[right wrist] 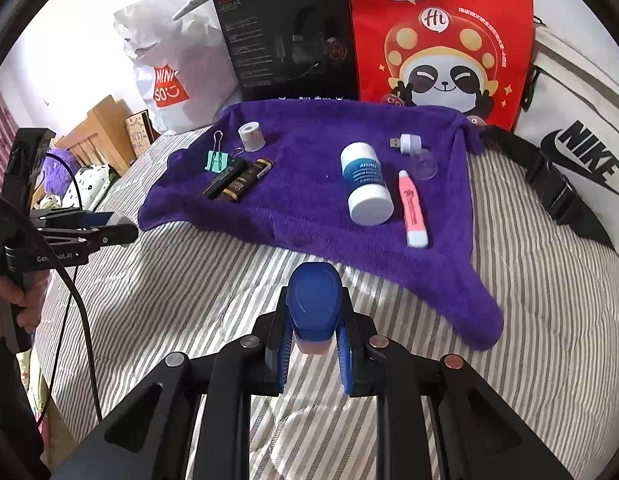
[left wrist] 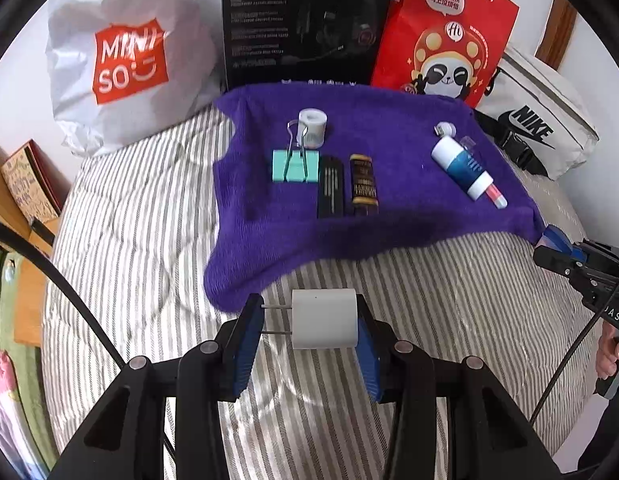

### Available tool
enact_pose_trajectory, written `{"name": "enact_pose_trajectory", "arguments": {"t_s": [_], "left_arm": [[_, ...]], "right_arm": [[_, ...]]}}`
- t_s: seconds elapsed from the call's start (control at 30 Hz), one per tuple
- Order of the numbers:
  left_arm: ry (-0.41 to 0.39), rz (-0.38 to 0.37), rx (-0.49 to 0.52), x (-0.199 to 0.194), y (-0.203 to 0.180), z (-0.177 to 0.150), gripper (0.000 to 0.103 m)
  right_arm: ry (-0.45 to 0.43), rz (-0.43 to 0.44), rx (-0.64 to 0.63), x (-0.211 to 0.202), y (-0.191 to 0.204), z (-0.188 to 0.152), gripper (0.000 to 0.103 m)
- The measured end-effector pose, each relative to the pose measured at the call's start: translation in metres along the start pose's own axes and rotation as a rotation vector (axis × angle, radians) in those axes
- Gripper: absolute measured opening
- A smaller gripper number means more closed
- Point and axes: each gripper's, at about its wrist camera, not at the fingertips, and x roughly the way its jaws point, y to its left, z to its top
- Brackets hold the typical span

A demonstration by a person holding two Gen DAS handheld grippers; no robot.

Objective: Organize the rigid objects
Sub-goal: 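Carry the blue-lidded container onto the towel, open right gripper while left carries the plug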

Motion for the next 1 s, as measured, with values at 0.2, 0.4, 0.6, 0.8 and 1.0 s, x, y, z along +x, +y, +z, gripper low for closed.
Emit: {"name": "enact_pose_trajectory", "arguments": {"t_s": [0.2,0.4,0.6,0.8,1.0], "left_arm": [[-0.02,-0.008,0.023,-0.002,-0.007,0.016,0.041],[-0.035,-0.019,0.045,-0.002,-0.013,0.032,0.041],[-0.039,-0.021,0.047,0.002,-0.009,0.046,0.041],[-0.027,-0.015,0.035,0.01,-0.002,0.06,0.041],[-0.018,-0.015,0.03,0.018,0.005,0.065,0.041]], "right_arm": [[-0.009,-0.012,-0.015,0.002,-0.002,0.015,0.02],[-0.024,-0.02,-0.022,0.004,-0.002,0.031,0.02],[-0.034,-0.01,-0.016,0.013,-0.005,0.051,0.02],[-0.018,0.009,0.001,0.038,-0.006,0.07,0.02],[0.025,0.024,-0.01,0.064,0.0,0.077,0.02]]}}
